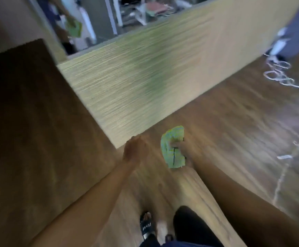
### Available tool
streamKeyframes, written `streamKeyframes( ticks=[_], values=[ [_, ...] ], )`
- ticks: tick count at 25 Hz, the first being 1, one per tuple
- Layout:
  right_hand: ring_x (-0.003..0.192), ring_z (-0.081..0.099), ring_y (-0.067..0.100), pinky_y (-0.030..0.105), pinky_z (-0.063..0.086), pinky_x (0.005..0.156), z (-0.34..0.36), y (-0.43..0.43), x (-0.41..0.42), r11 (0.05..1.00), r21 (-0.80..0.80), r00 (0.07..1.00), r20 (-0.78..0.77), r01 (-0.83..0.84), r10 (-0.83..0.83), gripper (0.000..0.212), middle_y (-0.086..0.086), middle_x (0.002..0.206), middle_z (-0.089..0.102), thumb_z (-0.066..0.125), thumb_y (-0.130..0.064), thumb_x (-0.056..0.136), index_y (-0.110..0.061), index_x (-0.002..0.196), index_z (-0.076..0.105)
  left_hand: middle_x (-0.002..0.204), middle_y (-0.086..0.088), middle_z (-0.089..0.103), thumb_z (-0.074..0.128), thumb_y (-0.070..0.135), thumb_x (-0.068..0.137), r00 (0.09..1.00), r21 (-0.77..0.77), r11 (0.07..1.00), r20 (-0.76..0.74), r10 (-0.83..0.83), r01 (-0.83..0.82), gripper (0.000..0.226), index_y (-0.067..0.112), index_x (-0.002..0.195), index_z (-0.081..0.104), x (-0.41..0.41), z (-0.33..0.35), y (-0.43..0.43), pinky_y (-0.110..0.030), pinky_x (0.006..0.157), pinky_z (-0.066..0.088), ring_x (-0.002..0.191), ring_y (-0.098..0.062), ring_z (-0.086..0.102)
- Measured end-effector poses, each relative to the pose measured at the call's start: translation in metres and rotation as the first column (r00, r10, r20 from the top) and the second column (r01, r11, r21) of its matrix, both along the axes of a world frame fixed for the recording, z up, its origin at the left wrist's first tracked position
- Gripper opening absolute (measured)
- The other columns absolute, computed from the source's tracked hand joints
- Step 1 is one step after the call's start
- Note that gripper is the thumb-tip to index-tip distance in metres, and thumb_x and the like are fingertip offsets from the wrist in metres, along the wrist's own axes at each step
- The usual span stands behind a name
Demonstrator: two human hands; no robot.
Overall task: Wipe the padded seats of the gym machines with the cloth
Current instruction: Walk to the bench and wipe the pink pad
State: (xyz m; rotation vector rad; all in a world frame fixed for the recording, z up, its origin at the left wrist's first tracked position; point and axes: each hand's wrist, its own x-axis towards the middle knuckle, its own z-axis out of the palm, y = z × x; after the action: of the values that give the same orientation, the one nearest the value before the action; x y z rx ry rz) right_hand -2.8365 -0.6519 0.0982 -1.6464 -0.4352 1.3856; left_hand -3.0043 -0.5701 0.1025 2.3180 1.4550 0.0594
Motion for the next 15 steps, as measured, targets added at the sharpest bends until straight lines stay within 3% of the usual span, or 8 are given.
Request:
streamKeyframes(
  ticks=[1, 3, 5, 7, 11, 15],
  values=[
    [0.069, 0.07, 0.024, 0.039, 0.059, 0.067, -0.004, -0.001, 0.024, 0.999, 0.026, 0.998, 0.047, 0.035, -0.036, 0.014, 0.018, 0.086, 0.072, 0.056, 0.0, 0.087, 0.004, 0.084, 0.069, 0.115, -0.011, 0.065, 0.043, 0.012, 0.091, 0.997, 0.004, 0.997, -0.002, -0.083, 0.083, 0.034, 0.011, 0.12, 0.062, 0.027, 0.0, 0.013, -0.038, 0.09, 0.048, 0.108, -0.033, 0.059],
    [0.088, 0.071, 0.028, 0.049, 0.057, 0.086, -0.01, -0.007, 0.075, 0.97, -0.025, 0.969, 0.051, 0.242, -0.24, 0.021, 0.016, 0.097, 0.073, 0.067, -0.013, 0.079, -0.001, 0.096, 0.07, 0.113, -0.011, 0.064, 0.043, 0.017, 0.094, 0.962, 0.001, 0.962, -0.029, -0.272, 0.272, 0.031, 0.01, 0.118, 0.061, 0.092, -0.002, 0.034, -0.035, 0.086, 0.044, 0.105, -0.031, 0.059],
    [0.093, 0.069, 0.03, 0.049, 0.053, 0.094, -0.019, -0.011, 0.123, 0.914, -0.05, 0.916, 0.004, 0.402, -0.402, 0.014, 0.014, 0.102, 0.072, 0.068, -0.009, 0.081, -0.007, 0.096, 0.068, 0.112, -0.013, 0.065, 0.046, 0.018, 0.093, 0.915, 0.012, 0.915, -0.013, -0.404, 0.404, 0.028, 0.01, 0.115, 0.062, 0.156, -0.008, 0.048, -0.036, 0.083, 0.045, 0.103, -0.032, 0.061],
    [0.087, 0.067, 0.029, 0.044, 0.053, 0.088, -0.026, -0.013, 0.177, 0.857, -0.068, 0.856, -0.043, 0.511, -0.514, 0.013, 0.012, 0.094, 0.069, 0.059, 0.002, 0.089, -0.007, 0.097, 0.064, 0.12, -0.01, 0.065, 0.048, 0.018, 0.092, 0.874, 0.008, 0.875, 0.016, -0.485, 0.485, 0.034, 0.017, 0.123, 0.061, 0.229, -0.014, 0.056, -0.038, 0.088, 0.047, 0.108, -0.033, 0.06],
    [0.078, 0.067, 0.024, 0.033, 0.055, 0.067, -0.035, -0.006, 0.307, 0.792, -0.031, 0.786, -0.098, 0.61, -0.61, 0.019, 0.008, 0.089, 0.069, 0.055, 0.002, 0.092, -0.007, 0.108, 0.061, 0.128, -0.006, 0.063, 0.049, 0.017, 0.091, 0.81, 0.014, 0.81, 0.024, -0.586, 0.586, 0.039, 0.017, 0.13, 0.059, 0.383, -0.024, 0.073, -0.04, 0.098, 0.045, 0.116, -0.03, 0.058],
    [0.083, 0.068, 0.027, 0.036, 0.057, 0.069, -0.017, -0.005, 0.441, 0.718, -0.011, 0.713, -0.112, 0.696, -0.692, 0.029, 0.014, 0.097, 0.069, 0.056, 0.001, 0.09, -0.005, 0.118, 0.059, 0.117, -0.005, 0.068, 0.05, 0.014, 0.089, 0.772, 0.026, 0.774, 0.051, -0.633, 0.633, 0.037, 0.016, 0.124, 0.062, 0.539, -0.022, 0.079, -0.041, 0.098, 0.046, 0.109, -0.028, 0.062]
  ],
)
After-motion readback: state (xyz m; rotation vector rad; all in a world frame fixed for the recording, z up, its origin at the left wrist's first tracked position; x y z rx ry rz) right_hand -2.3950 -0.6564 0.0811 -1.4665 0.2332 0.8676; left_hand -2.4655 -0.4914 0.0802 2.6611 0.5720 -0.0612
